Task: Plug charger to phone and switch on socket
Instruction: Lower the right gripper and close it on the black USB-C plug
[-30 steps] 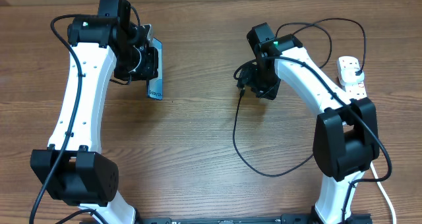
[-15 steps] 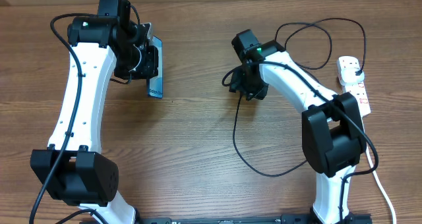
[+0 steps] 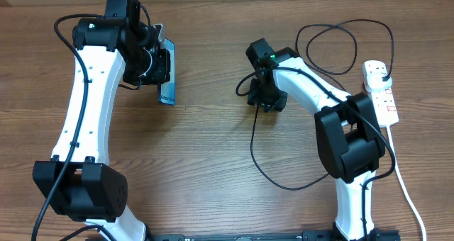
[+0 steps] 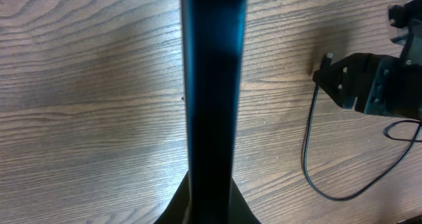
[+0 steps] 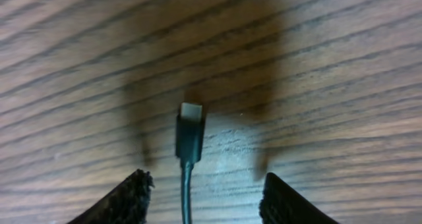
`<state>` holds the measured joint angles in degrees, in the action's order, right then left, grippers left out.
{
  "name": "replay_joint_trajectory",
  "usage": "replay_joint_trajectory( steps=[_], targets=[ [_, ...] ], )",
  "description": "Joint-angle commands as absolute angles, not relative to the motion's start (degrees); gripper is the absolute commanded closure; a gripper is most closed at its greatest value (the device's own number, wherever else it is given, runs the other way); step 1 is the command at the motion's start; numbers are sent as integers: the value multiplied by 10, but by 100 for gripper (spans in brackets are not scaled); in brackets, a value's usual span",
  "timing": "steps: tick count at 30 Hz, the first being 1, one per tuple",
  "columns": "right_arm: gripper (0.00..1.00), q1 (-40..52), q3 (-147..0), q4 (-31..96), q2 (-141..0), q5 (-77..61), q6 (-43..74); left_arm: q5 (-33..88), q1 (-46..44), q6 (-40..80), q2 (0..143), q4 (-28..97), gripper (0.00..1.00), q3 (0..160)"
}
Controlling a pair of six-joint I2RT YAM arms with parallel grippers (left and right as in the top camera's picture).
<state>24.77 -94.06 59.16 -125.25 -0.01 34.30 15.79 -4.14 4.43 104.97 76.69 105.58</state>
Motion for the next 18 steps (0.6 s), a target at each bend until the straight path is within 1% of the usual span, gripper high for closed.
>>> replay_joint_trajectory(
  steps=[1,5,6,14,17,18],
  targets=[
    [51,248,-939,590,-1263,-1,343,161,-42,54,1047,762,96,1061],
    [56,248,-938,592,-1288,-3,343,161,-44,54,1047,762,96,1061],
    [60,248,-938,592,-1291,-3,343,161,-45,54,1047,762,96,1061],
    [70,248,-938,590,-1291,-9,340,161,-45,54,1047,758,96,1061],
    [81,248,-938,588,-1291,-9,340,161,-45,54,1047,758,96,1061],
    [87,248,-938,587,-1291,-9,340,161,-45,54,1047,758,96,1061]
  ],
)
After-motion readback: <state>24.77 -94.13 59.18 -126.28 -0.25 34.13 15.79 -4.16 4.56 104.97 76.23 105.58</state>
